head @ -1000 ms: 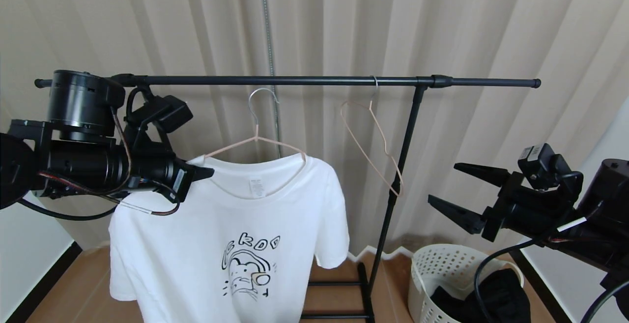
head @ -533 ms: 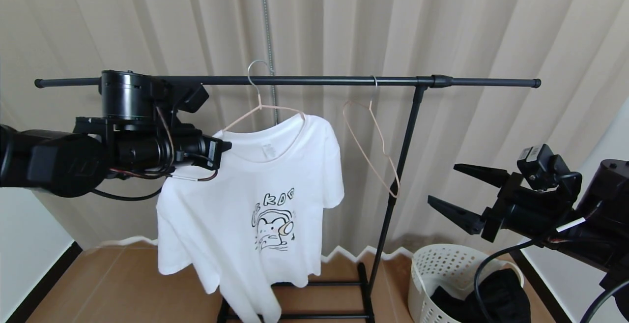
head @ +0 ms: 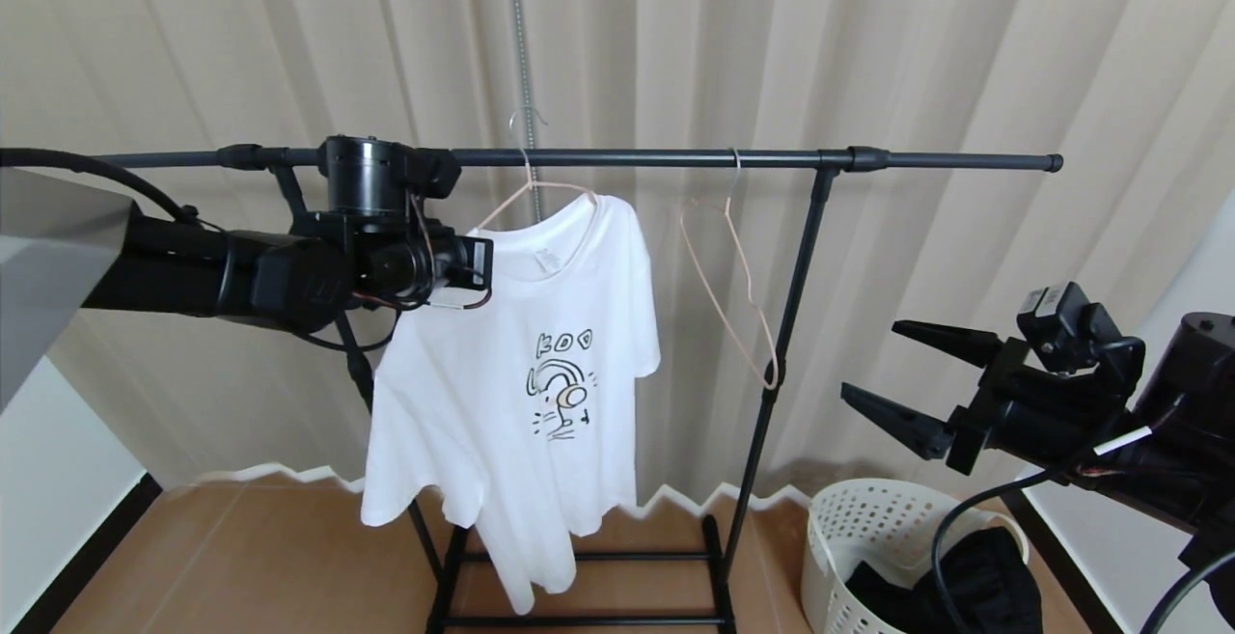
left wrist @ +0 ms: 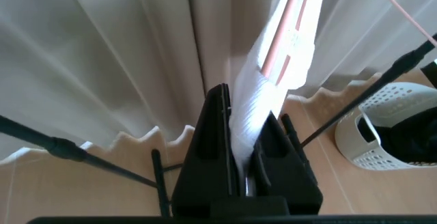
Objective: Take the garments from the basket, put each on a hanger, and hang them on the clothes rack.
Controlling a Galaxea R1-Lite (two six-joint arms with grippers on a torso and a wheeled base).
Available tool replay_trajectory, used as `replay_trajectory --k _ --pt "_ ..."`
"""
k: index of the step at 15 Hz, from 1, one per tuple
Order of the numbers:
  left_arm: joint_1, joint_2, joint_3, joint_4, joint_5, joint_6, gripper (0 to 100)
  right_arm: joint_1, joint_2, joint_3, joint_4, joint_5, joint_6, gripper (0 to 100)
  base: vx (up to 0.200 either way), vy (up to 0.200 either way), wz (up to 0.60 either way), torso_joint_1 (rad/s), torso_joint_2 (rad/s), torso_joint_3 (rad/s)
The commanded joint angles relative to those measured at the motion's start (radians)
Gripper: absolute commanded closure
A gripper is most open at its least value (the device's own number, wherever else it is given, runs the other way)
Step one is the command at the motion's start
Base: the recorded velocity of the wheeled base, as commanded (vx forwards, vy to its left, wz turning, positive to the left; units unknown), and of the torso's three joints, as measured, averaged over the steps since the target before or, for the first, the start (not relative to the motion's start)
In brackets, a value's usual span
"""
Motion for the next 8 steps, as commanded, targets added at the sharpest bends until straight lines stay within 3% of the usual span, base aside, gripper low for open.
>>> replay_trajectory --k 1,8 --pt "-0.008 0.065 -0.042 0.000 0.001 -0.002 100 0.000 0.001 0.000 0.000 0.000 0.000 0 0.000 0.000 0.00 0.000 0.00 0.000" --pt "-0.020 0.174 -0.174 0.003 0.015 -0.004 100 0.000 0.007 0.001 -0.002 0.000 -0.002 0 0.000 0.000 0.00 0.000 0.00 0.000"
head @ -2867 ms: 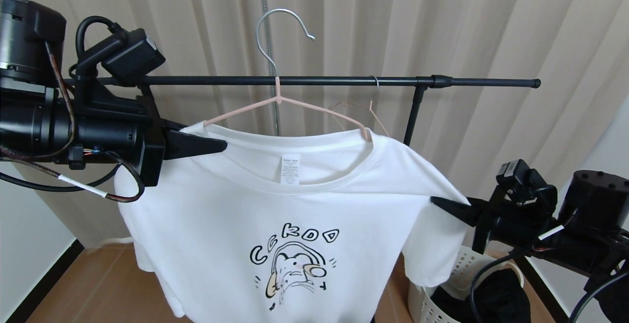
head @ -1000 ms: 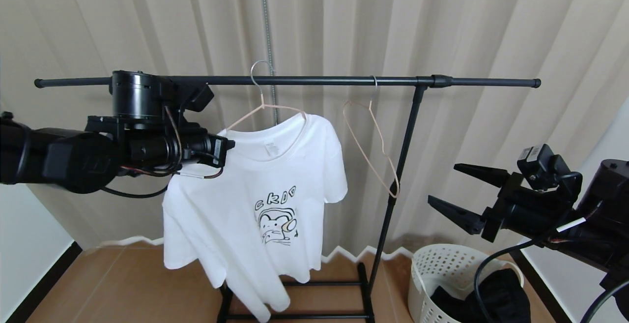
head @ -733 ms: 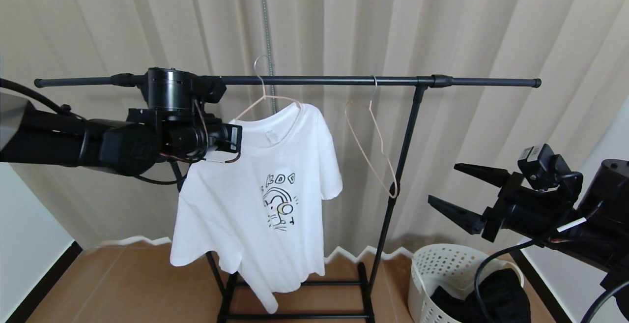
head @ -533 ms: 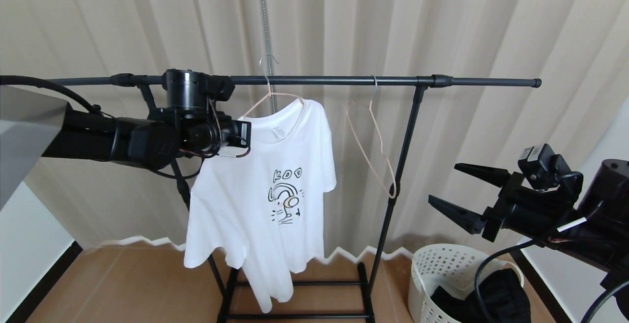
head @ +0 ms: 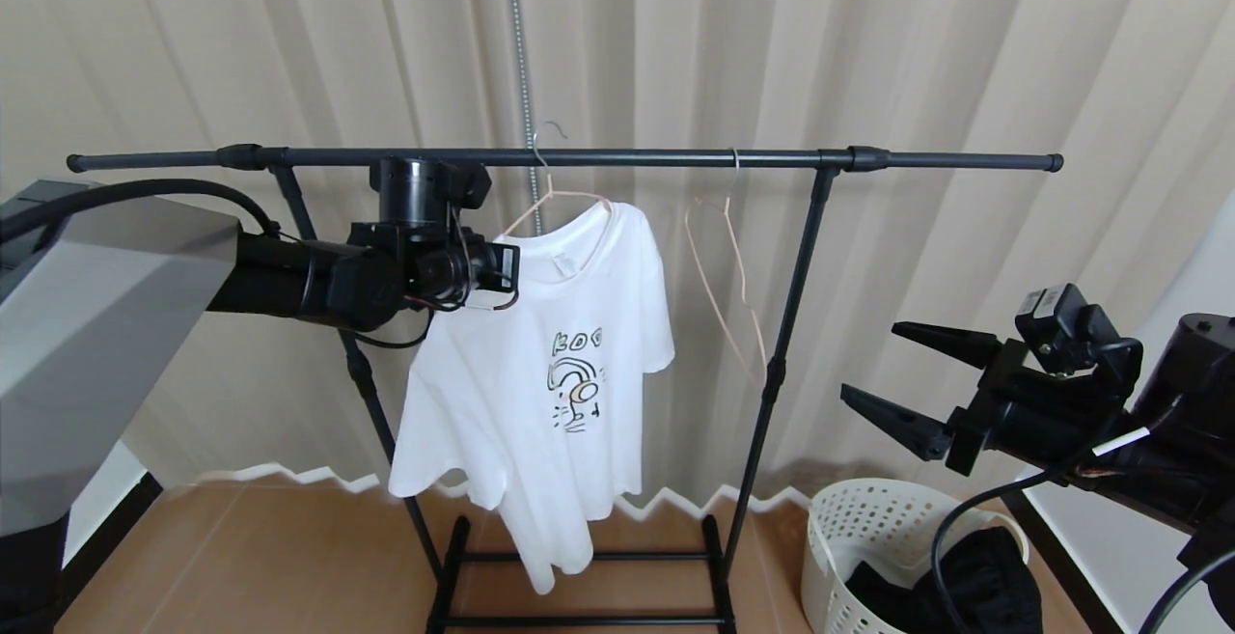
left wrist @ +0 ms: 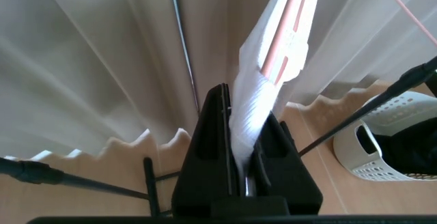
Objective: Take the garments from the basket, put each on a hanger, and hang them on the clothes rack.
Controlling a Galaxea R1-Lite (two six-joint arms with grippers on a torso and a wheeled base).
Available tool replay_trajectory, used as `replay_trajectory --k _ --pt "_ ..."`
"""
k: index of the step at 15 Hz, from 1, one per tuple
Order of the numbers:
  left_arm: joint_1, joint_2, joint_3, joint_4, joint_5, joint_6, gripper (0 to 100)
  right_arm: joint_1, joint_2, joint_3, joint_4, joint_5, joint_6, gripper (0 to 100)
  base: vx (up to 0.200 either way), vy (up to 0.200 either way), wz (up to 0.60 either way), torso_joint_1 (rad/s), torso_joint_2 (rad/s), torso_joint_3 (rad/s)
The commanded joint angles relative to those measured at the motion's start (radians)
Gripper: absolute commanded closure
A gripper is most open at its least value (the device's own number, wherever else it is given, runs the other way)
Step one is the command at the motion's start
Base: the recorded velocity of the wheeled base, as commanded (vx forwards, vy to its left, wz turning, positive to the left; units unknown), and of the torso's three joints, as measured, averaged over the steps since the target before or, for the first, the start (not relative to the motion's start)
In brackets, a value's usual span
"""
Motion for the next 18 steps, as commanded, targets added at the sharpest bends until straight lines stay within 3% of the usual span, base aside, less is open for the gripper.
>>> replay_trajectory --k 1,9,10,14,18 --pt "-0.006 0.036 -0.027 -0.001 0.005 -0.001 100 0.000 0.003 0.000 0.000 0.000 0.000 0 0.000 0.000 0.00 0.000 0.00 0.000" --pt "-0.012 0.054 -0.027 -0.003 0.005 -0.004 100 0.001 0.003 0.000 0.000 0.000 -0.002 0 0.000 0.000 0.00 0.000 0.00 0.000" --pt "-0.012 0.054 -0.027 -0.003 0.005 -0.005 0 0.001 0.003 0.000 0.000 0.000 -0.002 0 0.000 0.000 0.00 0.000 0.00 0.000" --pt "-0.010 0.008 -0.002 0.001 0.005 -0.030 0 0.000 -0.002 0.000 -0.002 0.002 -0.002 0 0.000 0.000 0.00 0.000 0.00 0.000" --pt "0.001 -0.227 0.194 0.002 0.000 -0.021 0 -0.002 -0.046 -0.018 0.004 0.002 0.007 0 0.000 0.000 0.00 0.000 0.00 0.000"
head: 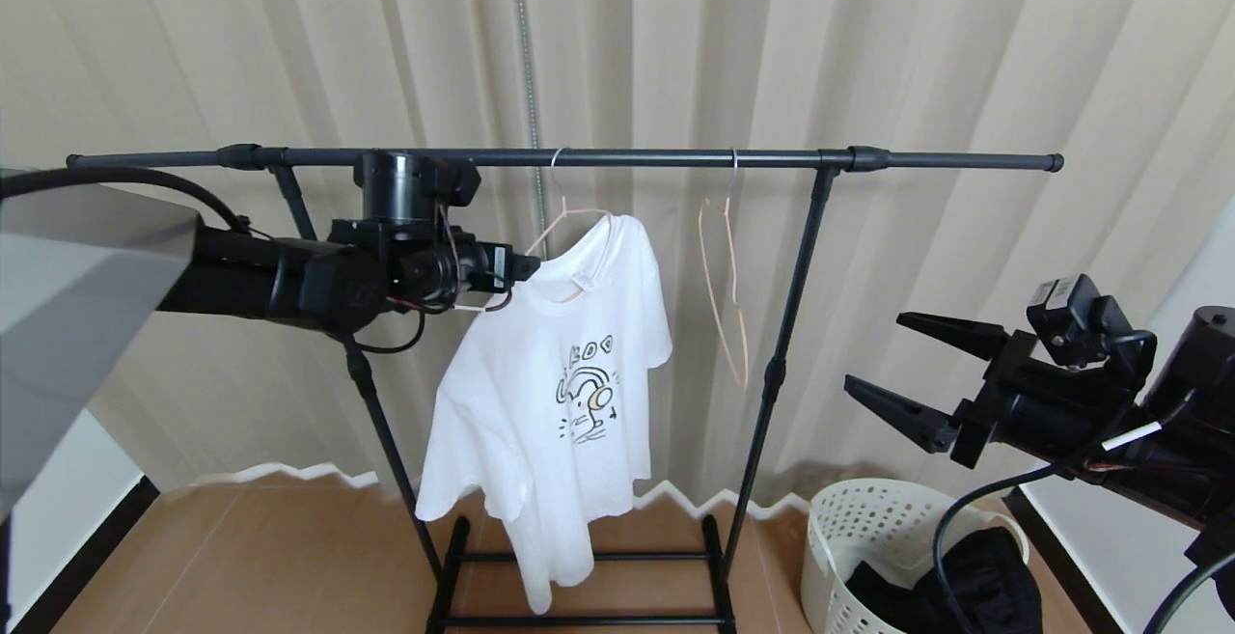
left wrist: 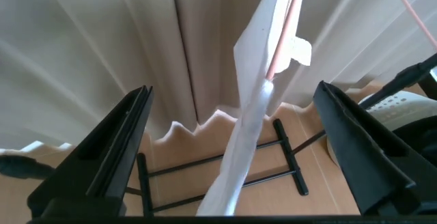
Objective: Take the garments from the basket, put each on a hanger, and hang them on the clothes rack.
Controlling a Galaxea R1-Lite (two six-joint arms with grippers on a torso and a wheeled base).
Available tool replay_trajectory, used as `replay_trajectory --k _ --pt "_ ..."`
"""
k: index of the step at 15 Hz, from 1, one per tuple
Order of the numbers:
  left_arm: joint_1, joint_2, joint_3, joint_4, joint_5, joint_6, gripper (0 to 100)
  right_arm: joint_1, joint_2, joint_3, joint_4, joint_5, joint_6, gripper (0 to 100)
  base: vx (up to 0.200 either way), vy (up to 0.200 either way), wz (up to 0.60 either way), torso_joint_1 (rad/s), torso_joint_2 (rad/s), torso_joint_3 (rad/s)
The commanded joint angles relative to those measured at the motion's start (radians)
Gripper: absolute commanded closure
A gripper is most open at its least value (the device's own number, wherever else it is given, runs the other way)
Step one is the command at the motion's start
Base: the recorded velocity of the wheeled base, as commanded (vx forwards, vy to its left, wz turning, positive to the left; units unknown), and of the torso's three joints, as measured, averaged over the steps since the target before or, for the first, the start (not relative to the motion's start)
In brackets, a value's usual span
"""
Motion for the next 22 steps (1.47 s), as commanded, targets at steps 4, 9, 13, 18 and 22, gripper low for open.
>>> replay_trajectory --k 4,9,13,18,22 --pt "0.015 -0.451 0.357 -0.005 0.002 0.016 0 -0.006 -0.145 -0.064 0.082 -0.133 0.136 0 0.000 0.000 0.00 0.000 0.00 0.000" --pt "0.015 -0.876 0.765 -0.072 -0.001 0.016 0 -0.069 -0.525 -0.079 0.641 -0.252 0.142 0 0.000 0.000 0.00 0.000 0.00 0.000" --pt "0.018 -1.105 1.018 -0.074 -0.002 0.047 0 -0.064 -0.870 0.005 1.004 -0.254 0.140 0 0.000 0.000 0.00 0.000 0.00 0.000" --pt "0.022 -1.330 1.284 -0.072 -0.002 0.046 0 -0.069 -1.197 0.247 1.049 -0.280 0.137 0 0.000 0.000 0.00 0.000 0.00 0.000" --pt "0.023 -1.536 1.460 -0.064 -0.001 0.044 0 -0.069 -1.402 0.361 1.090 -0.409 0.137 0 0.000 0.000 0.00 0.000 0.00 0.000"
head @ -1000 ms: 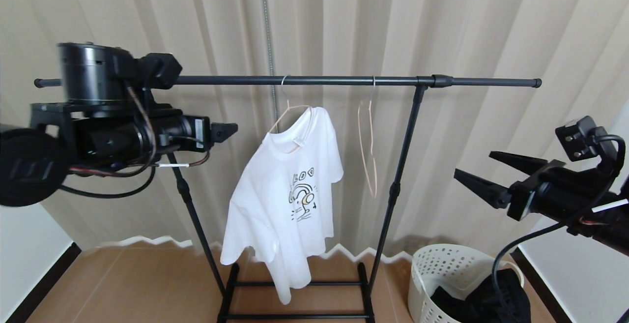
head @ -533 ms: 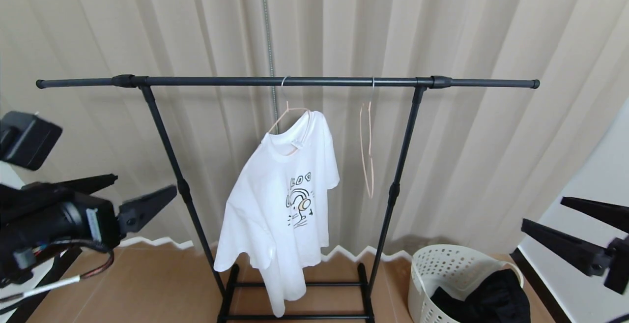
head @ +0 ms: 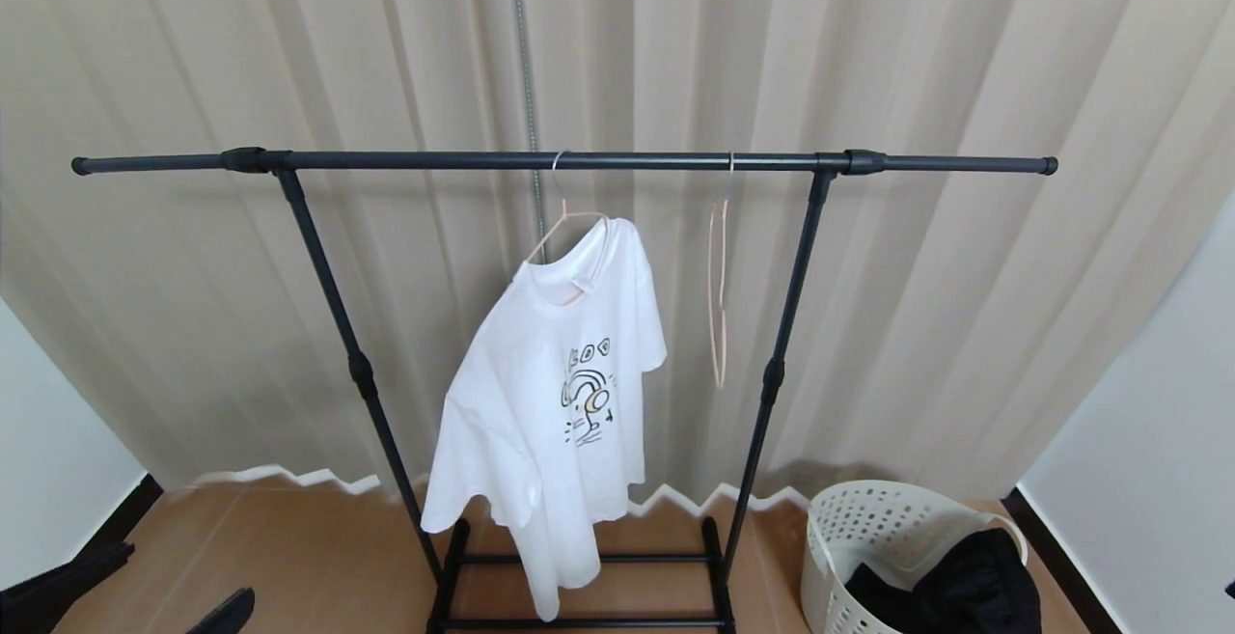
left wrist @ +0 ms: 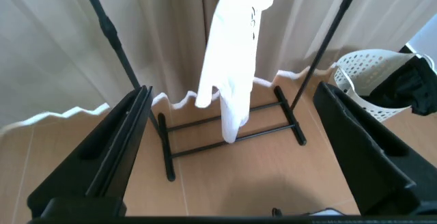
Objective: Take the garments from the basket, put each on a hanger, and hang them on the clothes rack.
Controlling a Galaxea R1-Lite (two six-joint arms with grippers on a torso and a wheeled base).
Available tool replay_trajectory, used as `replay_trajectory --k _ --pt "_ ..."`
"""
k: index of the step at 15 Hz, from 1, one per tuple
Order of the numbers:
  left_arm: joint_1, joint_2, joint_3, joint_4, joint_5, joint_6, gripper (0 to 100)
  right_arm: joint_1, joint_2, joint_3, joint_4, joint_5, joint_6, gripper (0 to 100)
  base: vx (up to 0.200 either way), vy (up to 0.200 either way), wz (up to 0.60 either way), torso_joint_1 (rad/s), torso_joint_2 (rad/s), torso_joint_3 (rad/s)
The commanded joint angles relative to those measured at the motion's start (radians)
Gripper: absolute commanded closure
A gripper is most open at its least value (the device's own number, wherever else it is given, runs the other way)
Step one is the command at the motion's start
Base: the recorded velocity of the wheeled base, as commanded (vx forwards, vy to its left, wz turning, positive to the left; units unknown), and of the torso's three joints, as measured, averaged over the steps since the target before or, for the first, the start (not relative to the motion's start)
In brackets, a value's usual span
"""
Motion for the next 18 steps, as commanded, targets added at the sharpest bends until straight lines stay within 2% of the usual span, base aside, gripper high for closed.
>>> replay_trajectory --k 1,3,4,5,7,8,11,13,16,18 --pt "0.009 -0.177 0.105 0.003 0.004 -0.001 0 0.000 -0.203 0.050 0.078 -0.088 0.000 0 0.000 0.000 0.00 0.000 0.00 0.000" --pt "0.023 -0.240 0.105 0.017 0.003 -0.001 0 0.000 -0.281 0.047 0.155 -0.116 0.000 0 0.000 0.000 0.00 0.000 0.00 0.000" --pt "0.023 -0.303 0.105 0.106 0.003 -0.006 0 0.000 -0.326 0.039 0.178 -0.148 0.000 0 0.000 0.000 0.00 0.000 0.00 0.000" --pt "0.024 -0.334 0.105 0.152 0.003 -0.006 0 0.000 -0.341 0.039 0.181 -0.165 0.000 0 0.000 0.000 0.00 0.000 0.00 0.000" --pt "0.024 -0.478 0.105 0.290 0.004 -0.010 0 -0.031 -0.370 0.036 0.183 -0.179 0.000 0 0.000 0.000 0.00 0.000 0.00 0.000" --pt "0.038 -0.493 0.105 0.290 0.006 -0.015 0 -0.034 -0.384 0.036 0.183 -0.179 0.000 0 0.000 0.000 0.00 0.000 0.00 0.000" --pt "0.156 -0.555 0.105 0.292 0.004 -0.015 0 -0.051 -0.422 0.037 0.181 -0.182 0.003 0 0.000 0.000 0.00 0.000 0.00 0.000" --pt "0.225 -0.621 0.105 0.292 0.004 -0.017 0 -0.052 -0.422 0.037 0.181 -0.211 0.038 0 0.000 0.000 0.00 0.000 0.00 0.000" --pt "0.251 -0.691 0.105 0.287 0.016 -0.020 0 -0.052 -0.422 0.037 0.181 -0.211 0.053 0 0.000 0.000 0.00 0.000 0.00 0.000" --pt "0.251 -0.691 0.105 0.279 0.039 -0.040 0 -0.052 -0.422 0.037 0.181 -0.211 0.096 0 0.000 0.000 0.00 0.000 0.00 0.000"
